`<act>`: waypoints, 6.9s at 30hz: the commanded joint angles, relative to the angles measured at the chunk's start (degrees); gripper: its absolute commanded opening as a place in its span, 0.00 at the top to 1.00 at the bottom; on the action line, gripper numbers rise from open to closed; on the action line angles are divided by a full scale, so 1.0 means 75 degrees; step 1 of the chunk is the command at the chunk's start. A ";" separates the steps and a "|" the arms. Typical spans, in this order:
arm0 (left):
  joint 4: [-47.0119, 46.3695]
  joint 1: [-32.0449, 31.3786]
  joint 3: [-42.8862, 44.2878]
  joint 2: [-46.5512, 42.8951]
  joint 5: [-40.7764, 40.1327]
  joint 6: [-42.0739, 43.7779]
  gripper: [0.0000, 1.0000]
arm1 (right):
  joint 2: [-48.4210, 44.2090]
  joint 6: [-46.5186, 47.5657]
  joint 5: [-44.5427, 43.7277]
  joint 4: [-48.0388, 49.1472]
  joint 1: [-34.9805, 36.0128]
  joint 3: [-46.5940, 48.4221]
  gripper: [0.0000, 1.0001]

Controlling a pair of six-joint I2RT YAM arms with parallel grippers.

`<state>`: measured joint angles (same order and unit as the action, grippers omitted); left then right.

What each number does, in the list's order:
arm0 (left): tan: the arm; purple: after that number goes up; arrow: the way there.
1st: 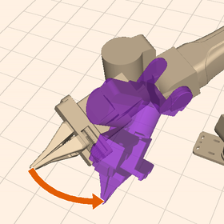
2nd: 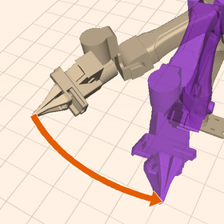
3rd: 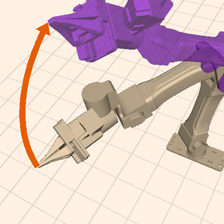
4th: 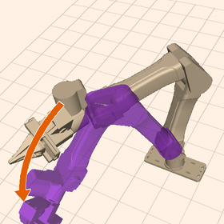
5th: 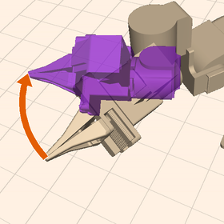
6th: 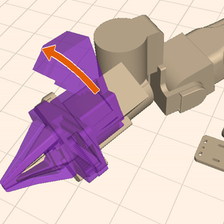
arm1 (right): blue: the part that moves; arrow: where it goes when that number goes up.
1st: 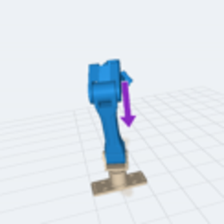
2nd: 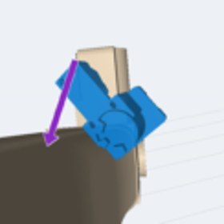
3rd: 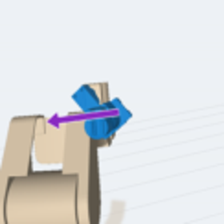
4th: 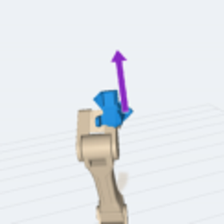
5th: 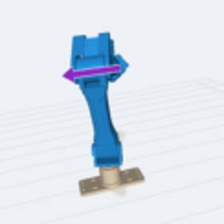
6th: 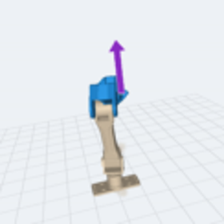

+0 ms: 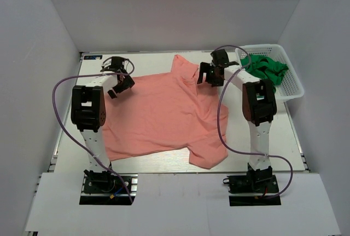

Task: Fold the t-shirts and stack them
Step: Flatten out the tshirt

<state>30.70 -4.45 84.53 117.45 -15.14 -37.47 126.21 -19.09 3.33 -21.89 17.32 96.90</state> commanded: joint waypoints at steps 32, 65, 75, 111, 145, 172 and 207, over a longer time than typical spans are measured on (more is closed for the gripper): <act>-0.1163 0.0171 0.0764 -0.0379 0.2698 0.1832 0.00 | -0.0951 0.0717 0.0891 0.0845 -0.0341 0.0027 0.10; -0.1117 0.0382 0.2111 0.1789 0.2087 0.1469 0.00 | 0.2109 -0.0422 0.0234 0.0387 -0.0809 0.2723 0.10; -0.1141 0.0382 0.3222 0.2561 0.2686 0.1715 0.00 | 0.0821 0.2390 0.0481 0.0914 -0.0610 0.1870 0.11; -0.1046 0.0171 -0.2610 -0.3238 0.2065 0.1048 0.00 | -0.3118 0.0238 0.1115 0.1923 -0.0411 -0.3499 0.09; -0.0906 0.0254 -0.0010 -0.0086 0.1760 0.1329 0.00 | 0.1350 0.1394 0.1078 0.0341 -0.1044 0.2419 0.09; -0.0191 0.0183 -0.4626 -0.6237 0.2639 -0.0265 0.00 | -0.7383 -0.0677 0.1090 0.0046 -0.0364 -0.7904 0.17; 0.0196 0.0183 -0.4474 -0.6379 0.2405 0.0016 0.00 | -0.6059 -0.0911 0.0903 -0.4898 -0.0247 -0.5818 1.00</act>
<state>31.24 -2.85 49.23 70.06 3.64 -37.93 80.09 -24.75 13.13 -54.41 15.51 52.80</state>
